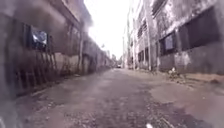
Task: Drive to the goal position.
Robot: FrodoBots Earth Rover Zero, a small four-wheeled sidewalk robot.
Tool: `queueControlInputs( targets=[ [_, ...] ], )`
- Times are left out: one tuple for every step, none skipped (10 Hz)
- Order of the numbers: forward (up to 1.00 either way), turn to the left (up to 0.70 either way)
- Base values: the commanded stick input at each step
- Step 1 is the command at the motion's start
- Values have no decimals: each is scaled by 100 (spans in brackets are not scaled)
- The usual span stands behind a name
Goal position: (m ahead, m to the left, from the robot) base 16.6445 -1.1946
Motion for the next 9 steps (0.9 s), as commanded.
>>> queueControlInputs(
  targets=[
    [60, -14],
    [60, -15],
    [60, -15],
    [60, -15],
    [60, -15],
    [60, -11],
    [60, -5],
    [60, -1],
    [60, 0]
  ],
)
